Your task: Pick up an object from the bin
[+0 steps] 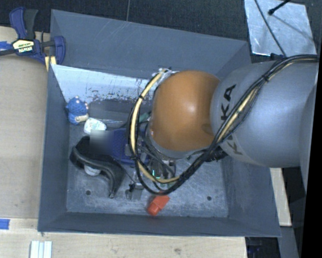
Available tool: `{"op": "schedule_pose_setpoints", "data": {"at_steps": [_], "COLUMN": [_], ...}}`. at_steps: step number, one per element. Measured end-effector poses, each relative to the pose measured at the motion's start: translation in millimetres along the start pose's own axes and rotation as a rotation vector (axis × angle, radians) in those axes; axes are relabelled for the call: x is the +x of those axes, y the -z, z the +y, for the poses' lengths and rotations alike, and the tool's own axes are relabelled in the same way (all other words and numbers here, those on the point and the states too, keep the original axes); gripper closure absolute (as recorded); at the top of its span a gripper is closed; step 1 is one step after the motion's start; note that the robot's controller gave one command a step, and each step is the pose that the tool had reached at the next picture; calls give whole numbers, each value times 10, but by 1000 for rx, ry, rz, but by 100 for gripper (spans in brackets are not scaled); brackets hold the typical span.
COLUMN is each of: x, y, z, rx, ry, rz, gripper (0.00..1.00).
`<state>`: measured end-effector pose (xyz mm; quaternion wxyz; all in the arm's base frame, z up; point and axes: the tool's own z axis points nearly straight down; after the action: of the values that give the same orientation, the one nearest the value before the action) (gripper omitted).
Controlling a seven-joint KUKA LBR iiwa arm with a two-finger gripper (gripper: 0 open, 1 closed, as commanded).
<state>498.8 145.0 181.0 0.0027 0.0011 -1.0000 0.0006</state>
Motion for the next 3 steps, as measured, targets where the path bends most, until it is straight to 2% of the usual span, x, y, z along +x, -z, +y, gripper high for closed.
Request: {"op": "schedule_pose_setpoints", "data": {"at_steps": [1,3], "x": [-577,-553], "y": [-622,-804], "z": [544,539], "rx": [-3,-1], "ry": [-202,-429], "rz": [-6,-2], "gripper": [0,0]}}
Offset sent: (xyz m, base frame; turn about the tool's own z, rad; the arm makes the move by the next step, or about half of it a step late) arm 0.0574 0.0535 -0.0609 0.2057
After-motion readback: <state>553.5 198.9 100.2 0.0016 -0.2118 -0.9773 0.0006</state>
